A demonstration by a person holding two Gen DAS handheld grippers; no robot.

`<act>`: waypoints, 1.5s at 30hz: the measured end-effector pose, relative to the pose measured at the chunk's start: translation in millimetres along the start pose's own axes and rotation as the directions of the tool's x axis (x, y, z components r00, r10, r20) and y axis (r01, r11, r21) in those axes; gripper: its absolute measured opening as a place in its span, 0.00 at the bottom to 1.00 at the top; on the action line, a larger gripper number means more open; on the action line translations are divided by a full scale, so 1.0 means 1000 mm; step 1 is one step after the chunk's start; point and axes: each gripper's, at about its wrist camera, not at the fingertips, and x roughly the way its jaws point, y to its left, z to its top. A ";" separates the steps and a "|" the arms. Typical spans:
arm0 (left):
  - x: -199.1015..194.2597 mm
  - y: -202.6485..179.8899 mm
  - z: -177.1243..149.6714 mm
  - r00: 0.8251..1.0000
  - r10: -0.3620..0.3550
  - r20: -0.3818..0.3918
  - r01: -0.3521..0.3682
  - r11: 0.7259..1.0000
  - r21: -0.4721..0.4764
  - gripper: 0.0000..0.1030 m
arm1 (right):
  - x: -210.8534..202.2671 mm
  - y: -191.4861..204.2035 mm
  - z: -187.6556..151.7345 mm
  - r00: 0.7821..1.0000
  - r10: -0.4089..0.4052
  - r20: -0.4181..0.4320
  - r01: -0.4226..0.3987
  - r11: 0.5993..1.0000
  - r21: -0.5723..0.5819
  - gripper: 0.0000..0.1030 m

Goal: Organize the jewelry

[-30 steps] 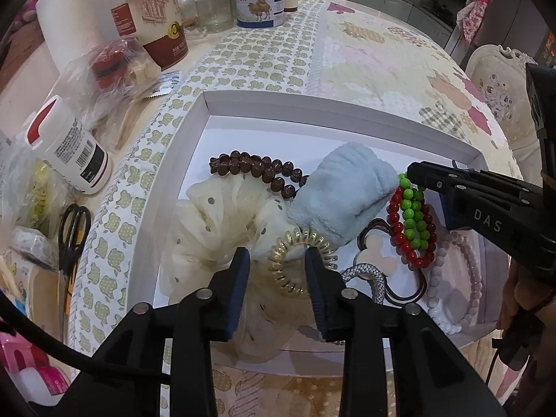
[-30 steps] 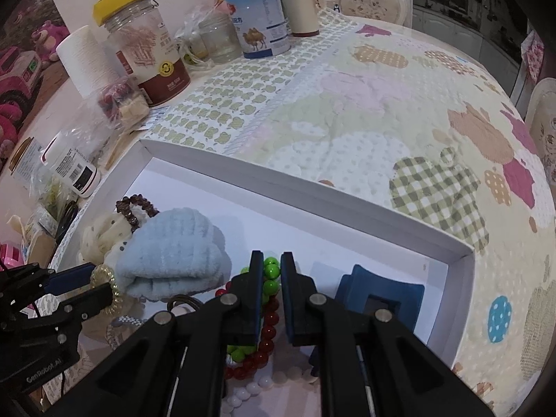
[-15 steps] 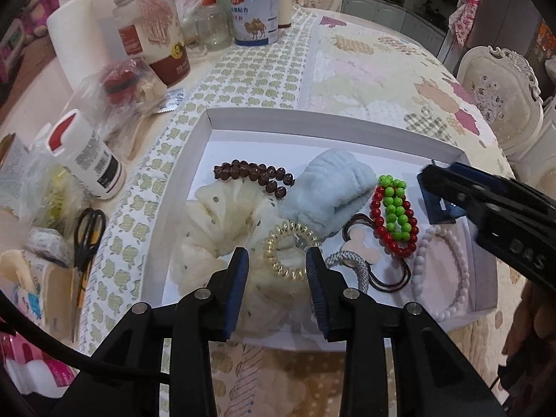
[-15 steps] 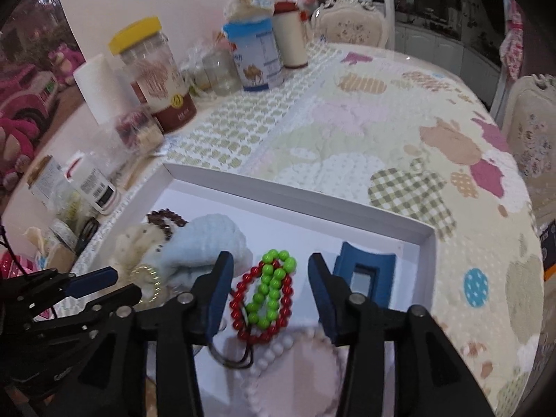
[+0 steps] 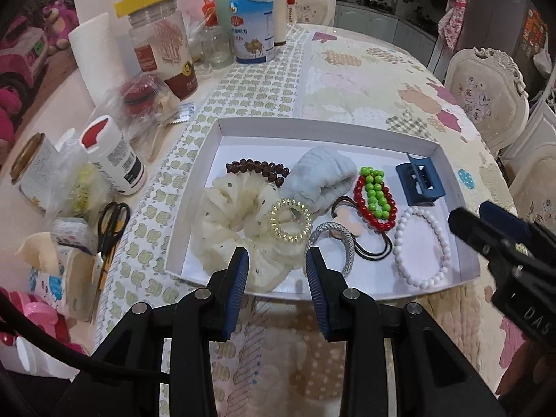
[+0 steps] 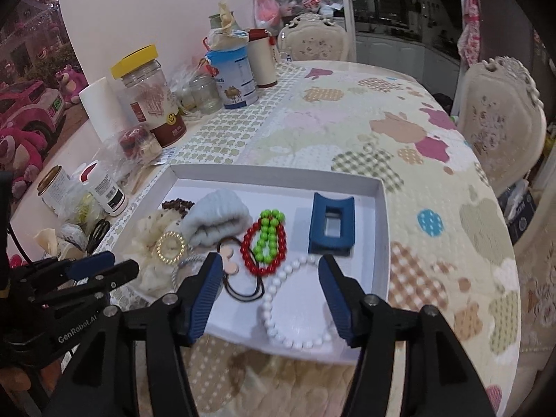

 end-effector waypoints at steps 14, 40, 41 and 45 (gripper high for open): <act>-0.042 -0.004 -0.017 0.998 0.012 0.068 -0.013 1.000 0.022 0.23 | -0.043 0.023 -0.019 0.997 -0.063 0.052 0.062 0.998 0.012 0.60; -0.077 -0.001 -0.031 0.990 0.054 0.130 -0.057 0.998 0.021 0.23 | -0.078 0.037 -0.029 0.992 -0.081 0.094 0.080 0.997 0.007 0.66; -0.077 -0.001 -0.032 0.990 0.054 0.131 -0.058 0.998 0.021 0.23 | -0.077 0.037 -0.029 0.992 -0.082 0.094 0.082 0.997 0.005 0.66; -0.077 -0.001 -0.032 0.990 0.059 0.130 -0.063 0.998 0.025 0.23 | -0.078 0.037 -0.030 0.993 -0.078 0.090 0.078 0.997 0.004 0.66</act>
